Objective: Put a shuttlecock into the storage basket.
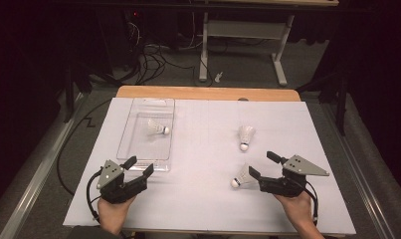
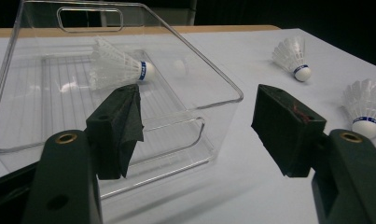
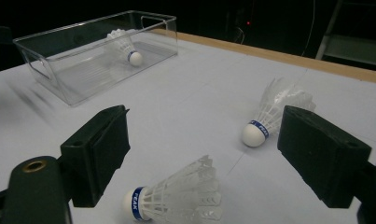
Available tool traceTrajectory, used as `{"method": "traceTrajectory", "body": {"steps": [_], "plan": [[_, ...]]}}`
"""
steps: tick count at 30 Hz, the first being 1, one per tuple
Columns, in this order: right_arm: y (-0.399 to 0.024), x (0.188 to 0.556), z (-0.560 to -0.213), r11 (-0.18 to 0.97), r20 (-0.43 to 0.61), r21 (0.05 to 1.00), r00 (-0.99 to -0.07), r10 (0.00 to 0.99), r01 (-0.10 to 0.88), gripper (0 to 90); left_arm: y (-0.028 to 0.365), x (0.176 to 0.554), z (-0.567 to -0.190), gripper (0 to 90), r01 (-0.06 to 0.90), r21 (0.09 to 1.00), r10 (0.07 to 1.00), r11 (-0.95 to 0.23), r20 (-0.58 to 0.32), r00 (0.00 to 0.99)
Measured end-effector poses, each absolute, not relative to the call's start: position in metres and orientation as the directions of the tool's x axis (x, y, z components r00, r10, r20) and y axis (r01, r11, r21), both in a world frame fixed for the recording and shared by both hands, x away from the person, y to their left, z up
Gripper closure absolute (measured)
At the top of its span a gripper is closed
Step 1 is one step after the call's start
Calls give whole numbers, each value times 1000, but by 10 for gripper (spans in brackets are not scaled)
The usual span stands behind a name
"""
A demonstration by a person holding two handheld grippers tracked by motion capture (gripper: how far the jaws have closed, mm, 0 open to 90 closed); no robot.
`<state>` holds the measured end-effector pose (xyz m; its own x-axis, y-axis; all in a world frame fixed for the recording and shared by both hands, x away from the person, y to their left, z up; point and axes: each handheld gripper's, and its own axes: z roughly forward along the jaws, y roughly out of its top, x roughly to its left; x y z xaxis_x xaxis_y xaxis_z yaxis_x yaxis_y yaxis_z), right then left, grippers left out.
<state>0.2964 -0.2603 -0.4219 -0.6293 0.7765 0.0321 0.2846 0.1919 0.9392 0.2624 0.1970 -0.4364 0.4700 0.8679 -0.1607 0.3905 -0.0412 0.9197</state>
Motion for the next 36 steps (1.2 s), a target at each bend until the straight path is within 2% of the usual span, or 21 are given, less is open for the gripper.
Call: {"method": "traceTrajectory", "body": {"steps": [7,13,19,36], "plan": [[-259,304,-416,223,55,900,-607,793,373,230,197,263,-436,336,391,919,868,-42,-160,469],[-254,308,-405,311,25,840,-605,796,444,301,197,263,-437,336,392,919,869,-44,-158,468],[-251,315,-398,353,46,786,-618,785,507,360,197,262,-437,336,392,919,870,-43,-159,467],[-245,332,-402,468,97,610,-646,757,640,432,197,262,-437,337,397,916,873,-47,-156,462]]}}
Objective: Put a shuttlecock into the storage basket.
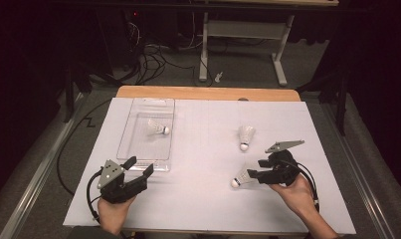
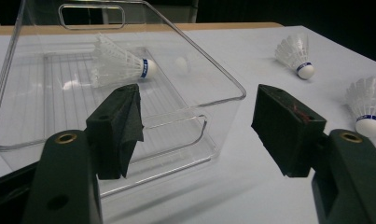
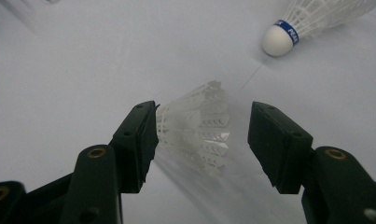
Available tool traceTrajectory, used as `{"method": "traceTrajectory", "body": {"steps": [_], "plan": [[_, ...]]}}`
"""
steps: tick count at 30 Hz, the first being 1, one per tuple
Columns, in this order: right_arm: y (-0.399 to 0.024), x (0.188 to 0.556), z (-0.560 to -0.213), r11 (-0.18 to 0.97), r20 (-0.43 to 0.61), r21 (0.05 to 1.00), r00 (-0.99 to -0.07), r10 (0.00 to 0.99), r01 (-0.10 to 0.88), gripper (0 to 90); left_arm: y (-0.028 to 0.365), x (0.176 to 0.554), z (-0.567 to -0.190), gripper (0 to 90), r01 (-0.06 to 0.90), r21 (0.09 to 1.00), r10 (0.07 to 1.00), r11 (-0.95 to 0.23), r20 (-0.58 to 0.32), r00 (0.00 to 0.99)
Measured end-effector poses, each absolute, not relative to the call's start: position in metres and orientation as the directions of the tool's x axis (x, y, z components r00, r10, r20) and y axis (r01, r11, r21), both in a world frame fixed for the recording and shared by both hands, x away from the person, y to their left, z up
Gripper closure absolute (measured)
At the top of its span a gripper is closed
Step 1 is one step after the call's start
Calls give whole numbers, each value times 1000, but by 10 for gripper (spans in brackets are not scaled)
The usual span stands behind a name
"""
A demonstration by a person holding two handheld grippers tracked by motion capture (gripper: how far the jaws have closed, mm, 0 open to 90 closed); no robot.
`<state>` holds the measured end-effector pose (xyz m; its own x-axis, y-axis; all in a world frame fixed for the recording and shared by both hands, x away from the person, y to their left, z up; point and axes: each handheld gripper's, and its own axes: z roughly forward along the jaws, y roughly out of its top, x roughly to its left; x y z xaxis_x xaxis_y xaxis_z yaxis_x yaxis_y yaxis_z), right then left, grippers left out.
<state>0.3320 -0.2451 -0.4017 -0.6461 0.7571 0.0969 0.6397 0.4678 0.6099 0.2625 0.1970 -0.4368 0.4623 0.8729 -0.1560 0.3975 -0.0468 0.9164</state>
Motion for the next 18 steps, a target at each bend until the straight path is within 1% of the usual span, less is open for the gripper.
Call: {"method": "traceTrajectory", "body": {"steps": [5,12,18], "plan": [[-244,336,-404,489,113,563,-648,753,666,459,197,263,-437,335,400,915,874,-49,-155,460],[-240,339,-407,522,119,519,-662,740,677,500,197,263,-437,333,403,913,875,-53,-152,459],[-235,344,-413,549,144,477,-677,722,686,541,196,264,-438,332,405,912,876,-58,-148,459]]}}
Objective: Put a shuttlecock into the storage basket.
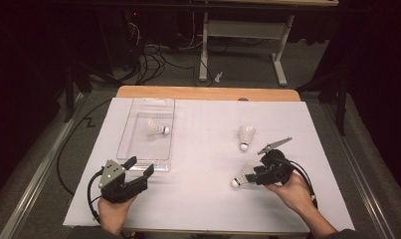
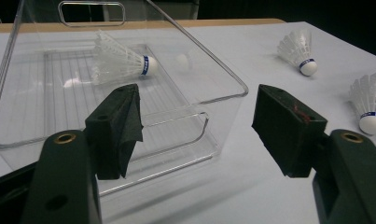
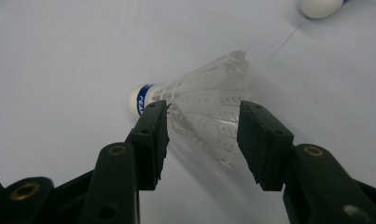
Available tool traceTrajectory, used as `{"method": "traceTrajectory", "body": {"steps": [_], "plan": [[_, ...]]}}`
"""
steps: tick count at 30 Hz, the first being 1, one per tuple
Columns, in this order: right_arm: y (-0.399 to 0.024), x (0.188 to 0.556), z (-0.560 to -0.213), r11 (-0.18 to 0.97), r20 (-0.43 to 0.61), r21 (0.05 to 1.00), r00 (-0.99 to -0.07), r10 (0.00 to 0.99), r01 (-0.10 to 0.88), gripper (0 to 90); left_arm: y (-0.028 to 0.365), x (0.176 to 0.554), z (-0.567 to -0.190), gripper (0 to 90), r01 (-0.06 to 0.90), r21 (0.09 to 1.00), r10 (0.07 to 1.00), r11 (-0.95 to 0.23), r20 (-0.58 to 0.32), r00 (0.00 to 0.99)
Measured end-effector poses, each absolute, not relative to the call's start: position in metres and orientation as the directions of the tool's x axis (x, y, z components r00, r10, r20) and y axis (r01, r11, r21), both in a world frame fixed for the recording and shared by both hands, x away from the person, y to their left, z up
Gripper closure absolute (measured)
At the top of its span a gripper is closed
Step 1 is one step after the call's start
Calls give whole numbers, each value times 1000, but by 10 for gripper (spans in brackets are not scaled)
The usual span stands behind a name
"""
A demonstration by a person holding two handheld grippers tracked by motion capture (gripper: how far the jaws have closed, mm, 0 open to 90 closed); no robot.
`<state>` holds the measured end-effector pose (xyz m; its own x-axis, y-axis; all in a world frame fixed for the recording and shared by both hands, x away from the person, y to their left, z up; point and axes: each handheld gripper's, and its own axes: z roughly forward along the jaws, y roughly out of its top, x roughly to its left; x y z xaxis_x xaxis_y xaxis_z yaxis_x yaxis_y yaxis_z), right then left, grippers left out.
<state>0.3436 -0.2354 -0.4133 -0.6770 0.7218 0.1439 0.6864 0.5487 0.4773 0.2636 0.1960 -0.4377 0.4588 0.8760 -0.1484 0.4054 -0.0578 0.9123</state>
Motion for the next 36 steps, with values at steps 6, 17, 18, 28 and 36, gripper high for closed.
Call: {"method": "traceTrajectory", "body": {"steps": [6,17,18,28,36], "plan": [[-232,345,-416,562,154,457,-683,713,690,582,196,264,-438,333,408,911,875,-61,-148,461],[-232,345,-417,585,186,455,-714,675,671,754,195,265,-439,332,422,904,872,-70,-150,466],[-233,345,-417,587,189,452,-716,672,671,767,195,265,-439,332,423,903,872,-70,-151,467],[-235,346,-415,587,243,469,-735,633,660,896,195,266,-439,329,434,898,870,-76,-152,468],[-235,344,-412,579,260,485,-741,620,655,900,194,266,-439,329,436,896,870,-79,-152,470]]}}
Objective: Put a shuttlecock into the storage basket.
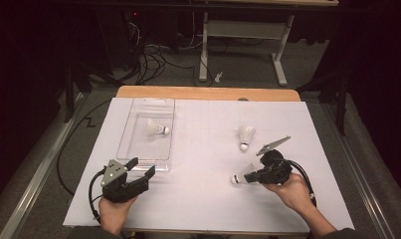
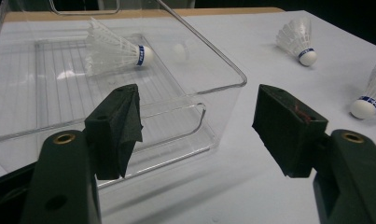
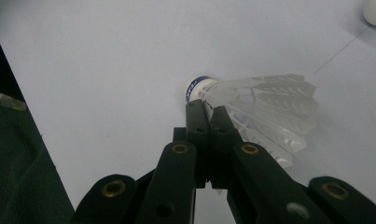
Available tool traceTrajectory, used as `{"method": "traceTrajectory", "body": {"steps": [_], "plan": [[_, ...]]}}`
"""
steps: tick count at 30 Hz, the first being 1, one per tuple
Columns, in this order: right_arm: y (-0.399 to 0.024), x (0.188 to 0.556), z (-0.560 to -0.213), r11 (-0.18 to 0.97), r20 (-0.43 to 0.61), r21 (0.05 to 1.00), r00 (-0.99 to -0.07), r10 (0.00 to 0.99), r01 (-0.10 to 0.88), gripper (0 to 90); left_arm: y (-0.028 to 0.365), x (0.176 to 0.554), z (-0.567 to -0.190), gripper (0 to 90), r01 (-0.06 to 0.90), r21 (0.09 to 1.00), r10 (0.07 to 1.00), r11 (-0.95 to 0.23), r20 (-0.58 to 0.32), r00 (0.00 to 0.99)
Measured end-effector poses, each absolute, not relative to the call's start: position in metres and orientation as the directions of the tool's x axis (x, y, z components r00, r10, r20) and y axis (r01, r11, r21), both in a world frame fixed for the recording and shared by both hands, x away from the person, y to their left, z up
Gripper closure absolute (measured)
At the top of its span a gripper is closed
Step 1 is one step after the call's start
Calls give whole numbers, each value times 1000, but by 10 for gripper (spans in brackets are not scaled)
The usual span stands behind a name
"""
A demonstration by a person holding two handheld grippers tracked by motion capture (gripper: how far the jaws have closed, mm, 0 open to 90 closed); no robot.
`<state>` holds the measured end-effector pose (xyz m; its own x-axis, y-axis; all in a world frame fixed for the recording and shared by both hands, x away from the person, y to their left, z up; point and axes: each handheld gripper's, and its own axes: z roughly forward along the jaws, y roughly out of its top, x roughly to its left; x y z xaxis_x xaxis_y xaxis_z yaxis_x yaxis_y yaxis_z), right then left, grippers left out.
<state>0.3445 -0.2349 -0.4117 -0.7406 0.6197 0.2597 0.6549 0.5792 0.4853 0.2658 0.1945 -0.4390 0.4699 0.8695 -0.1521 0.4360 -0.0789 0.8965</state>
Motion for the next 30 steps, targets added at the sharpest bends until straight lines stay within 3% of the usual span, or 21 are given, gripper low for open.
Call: {"method": "traceTrajectory", "body": {"steps": [30], "plan": [[-217,350,-388,586,235,551,-785,573,594,900,194,267,-439,338,440,894,867,-80,-156,474]]}}
